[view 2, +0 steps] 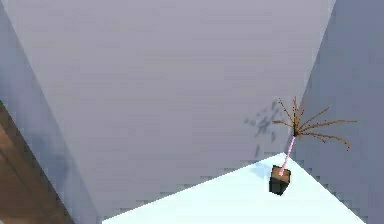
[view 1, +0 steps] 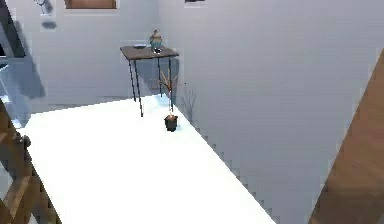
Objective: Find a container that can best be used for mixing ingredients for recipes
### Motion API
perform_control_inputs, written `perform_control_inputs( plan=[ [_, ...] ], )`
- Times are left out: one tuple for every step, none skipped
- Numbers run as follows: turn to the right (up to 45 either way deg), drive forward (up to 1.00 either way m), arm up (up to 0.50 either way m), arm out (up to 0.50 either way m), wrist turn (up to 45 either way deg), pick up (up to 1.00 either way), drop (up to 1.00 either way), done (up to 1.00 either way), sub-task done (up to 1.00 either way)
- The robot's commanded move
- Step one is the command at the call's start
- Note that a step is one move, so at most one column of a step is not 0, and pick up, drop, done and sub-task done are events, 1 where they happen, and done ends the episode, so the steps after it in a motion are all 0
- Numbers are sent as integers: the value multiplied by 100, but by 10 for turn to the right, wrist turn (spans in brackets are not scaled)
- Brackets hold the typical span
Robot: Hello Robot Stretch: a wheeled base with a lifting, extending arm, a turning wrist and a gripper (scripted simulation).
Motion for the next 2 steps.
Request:
perform_control_inputs(
  plan=[
    [0, 40, 0, 0, 0, 0, 0, 0, 0],
    [-390, 0, 0, 0, 0, 0, 0, 0, 0]
  ],
)
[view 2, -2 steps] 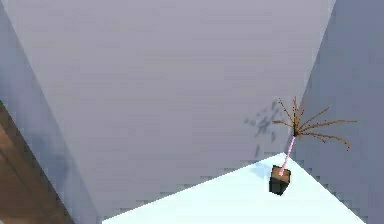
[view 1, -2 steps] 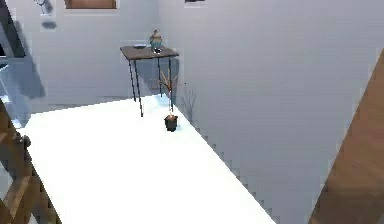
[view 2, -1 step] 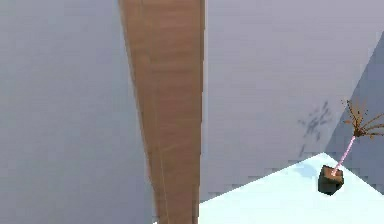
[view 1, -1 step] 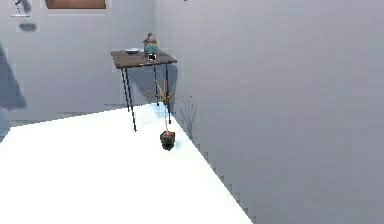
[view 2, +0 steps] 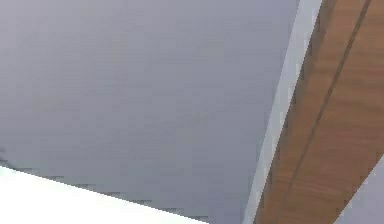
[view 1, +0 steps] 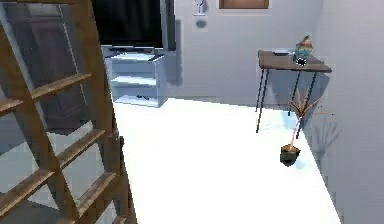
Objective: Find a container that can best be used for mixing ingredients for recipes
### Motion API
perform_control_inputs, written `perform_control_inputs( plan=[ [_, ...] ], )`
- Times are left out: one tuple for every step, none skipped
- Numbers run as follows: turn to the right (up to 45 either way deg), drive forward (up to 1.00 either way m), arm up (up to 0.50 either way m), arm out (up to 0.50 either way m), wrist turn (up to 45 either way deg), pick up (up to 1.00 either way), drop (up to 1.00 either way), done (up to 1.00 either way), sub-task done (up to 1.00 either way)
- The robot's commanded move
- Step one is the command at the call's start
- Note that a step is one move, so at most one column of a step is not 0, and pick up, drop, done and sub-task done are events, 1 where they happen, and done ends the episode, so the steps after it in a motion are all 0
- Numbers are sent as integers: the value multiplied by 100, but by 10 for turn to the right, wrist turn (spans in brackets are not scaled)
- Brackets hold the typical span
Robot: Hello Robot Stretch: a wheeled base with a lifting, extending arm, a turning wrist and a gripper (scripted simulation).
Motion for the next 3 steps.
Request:
perform_control_inputs(
  plan=[
    [0, 100, 0, 0, 0, 0, 0, 0, 0],
    [0, 65, 0, 0, 0, 0, 0, 0, 0],
    [270, 0, 0, 0, 0, 0, 0, 0, 0]
  ],
)
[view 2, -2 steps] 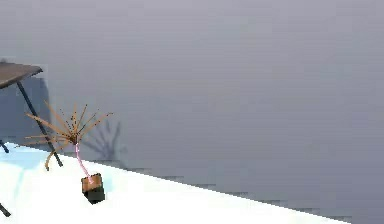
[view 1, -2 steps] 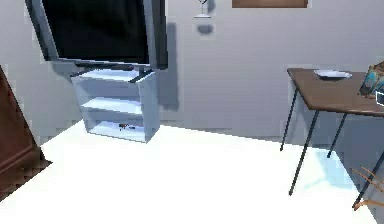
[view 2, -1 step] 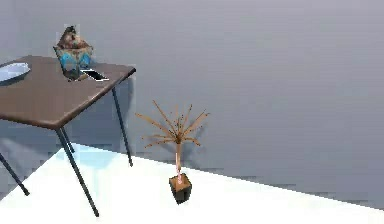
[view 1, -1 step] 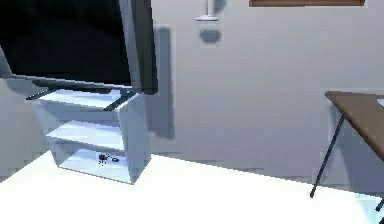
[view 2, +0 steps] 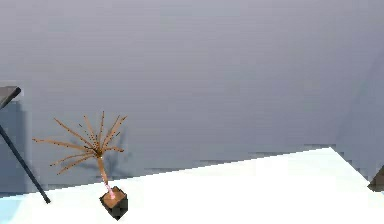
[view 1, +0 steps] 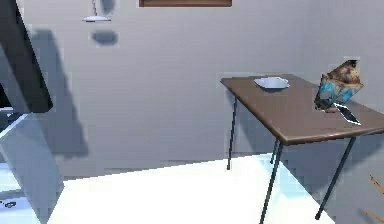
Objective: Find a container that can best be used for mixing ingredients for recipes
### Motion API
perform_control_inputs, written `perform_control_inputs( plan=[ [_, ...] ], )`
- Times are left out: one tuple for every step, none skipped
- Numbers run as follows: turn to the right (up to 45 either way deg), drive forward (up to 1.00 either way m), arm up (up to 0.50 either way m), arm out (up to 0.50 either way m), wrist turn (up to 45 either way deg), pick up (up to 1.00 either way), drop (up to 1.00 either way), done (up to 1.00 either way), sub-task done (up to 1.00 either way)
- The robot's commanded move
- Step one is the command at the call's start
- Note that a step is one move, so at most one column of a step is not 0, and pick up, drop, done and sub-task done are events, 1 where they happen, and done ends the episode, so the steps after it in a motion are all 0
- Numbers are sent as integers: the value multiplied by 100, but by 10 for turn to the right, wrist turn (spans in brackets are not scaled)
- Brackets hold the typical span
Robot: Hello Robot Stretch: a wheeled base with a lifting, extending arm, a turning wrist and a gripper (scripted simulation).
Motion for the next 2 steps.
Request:
perform_control_inputs(
  plan=[
    [30, 0, 0, 0, 0, 0, 0, 0, 0],
    [0, 55, 0, 0, 0, 0, 0, 0, 0]
  ],
)
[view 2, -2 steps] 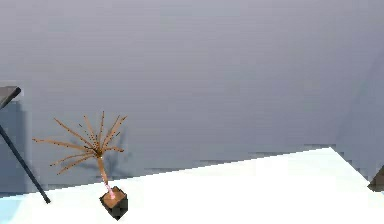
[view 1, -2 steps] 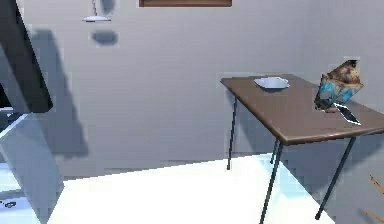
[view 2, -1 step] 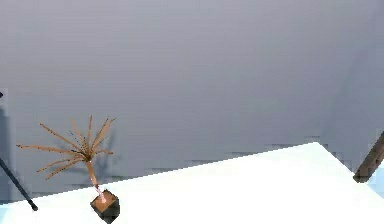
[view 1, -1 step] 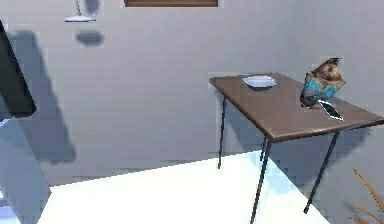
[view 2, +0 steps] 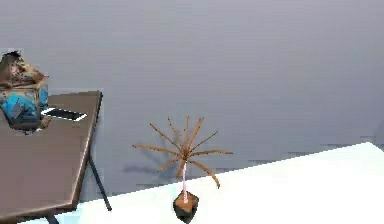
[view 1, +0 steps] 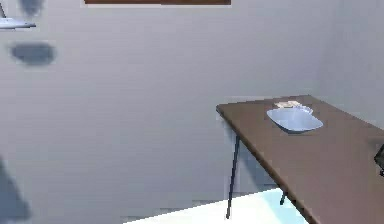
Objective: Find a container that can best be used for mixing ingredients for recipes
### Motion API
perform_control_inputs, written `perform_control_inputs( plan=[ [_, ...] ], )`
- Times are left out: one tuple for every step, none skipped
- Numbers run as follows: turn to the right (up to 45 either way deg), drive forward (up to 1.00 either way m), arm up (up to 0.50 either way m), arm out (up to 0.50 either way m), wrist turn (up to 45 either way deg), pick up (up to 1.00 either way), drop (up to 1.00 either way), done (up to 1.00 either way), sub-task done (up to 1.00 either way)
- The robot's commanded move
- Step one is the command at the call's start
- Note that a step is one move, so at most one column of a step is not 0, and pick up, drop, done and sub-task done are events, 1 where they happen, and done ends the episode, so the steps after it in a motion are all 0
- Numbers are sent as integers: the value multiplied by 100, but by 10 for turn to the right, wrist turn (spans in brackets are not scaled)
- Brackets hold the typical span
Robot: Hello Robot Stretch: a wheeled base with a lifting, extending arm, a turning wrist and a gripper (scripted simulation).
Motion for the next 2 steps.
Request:
perform_control_inputs(
  plan=[
    [270, 0, 0, 0, 0, 0, 0, 0, 0],
    [0, 0, 0, 0, 0, 0, 0, 100, 0]
  ],
)
